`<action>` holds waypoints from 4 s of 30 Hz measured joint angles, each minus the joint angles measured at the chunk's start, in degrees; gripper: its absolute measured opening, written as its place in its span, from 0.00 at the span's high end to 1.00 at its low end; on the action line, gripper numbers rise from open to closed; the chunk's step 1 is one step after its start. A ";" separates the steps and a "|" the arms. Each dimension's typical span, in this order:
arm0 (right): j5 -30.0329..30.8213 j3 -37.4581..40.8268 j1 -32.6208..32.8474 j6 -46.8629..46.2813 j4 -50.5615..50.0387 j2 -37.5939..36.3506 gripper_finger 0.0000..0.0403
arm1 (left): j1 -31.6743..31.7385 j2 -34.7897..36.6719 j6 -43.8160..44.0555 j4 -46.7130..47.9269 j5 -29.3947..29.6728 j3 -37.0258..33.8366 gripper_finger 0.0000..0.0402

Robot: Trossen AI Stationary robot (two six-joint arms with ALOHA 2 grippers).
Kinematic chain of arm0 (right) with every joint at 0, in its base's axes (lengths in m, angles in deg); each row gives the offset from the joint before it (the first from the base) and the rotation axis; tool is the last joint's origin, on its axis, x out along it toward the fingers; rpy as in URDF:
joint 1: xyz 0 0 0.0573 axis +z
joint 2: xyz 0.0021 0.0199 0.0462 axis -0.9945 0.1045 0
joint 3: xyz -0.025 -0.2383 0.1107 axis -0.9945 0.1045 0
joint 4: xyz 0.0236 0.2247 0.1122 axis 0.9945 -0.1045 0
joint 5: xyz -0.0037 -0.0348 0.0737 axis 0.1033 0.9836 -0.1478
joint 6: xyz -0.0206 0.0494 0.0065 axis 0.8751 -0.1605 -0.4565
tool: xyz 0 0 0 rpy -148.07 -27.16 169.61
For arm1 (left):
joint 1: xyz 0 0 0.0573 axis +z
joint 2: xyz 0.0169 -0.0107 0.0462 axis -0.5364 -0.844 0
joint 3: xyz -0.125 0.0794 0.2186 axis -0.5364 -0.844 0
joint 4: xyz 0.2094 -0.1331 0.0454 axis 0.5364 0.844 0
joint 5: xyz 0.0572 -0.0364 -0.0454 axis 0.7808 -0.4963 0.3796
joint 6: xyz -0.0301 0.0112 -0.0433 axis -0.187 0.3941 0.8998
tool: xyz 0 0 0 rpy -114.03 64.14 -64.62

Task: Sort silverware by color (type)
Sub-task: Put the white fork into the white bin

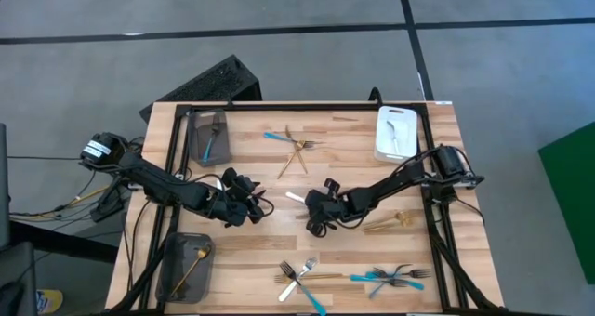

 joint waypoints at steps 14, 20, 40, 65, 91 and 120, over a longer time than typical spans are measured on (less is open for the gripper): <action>12.57 0.41 5.60 6.01 0.13 -13.80 0.97 | 0.00 0.00 -0.01 1.29 -0.02 0.00 0.68; 16.82 0.30 6.80 7.52 -3.09 -16.33 0.96 | 0.00 0.00 -0.02 1.29 -0.09 0.00 0.68; -17.91 -5.76 0.55 30.92 19.75 4.54 0.65 | 0.02 -0.02 -0.01 1.48 0.02 0.00 0.68; -21.80 -14.47 -4.85 24.46 -0.30 8.68 0.90 | 0.02 -0.02 0.67 2.69 -0.17 -0.02 0.68; -14.38 -4.12 0.25 6.96 3.01 -7.06 0.79 | -0.04 -0.02 1.98 5.07 0.92 -0.02 0.68; -16.04 -8.71 -0.83 6.28 0.84 3.43 0.92 | -0.04 0.00 2.18 5.22 -0.08 -0.02 0.68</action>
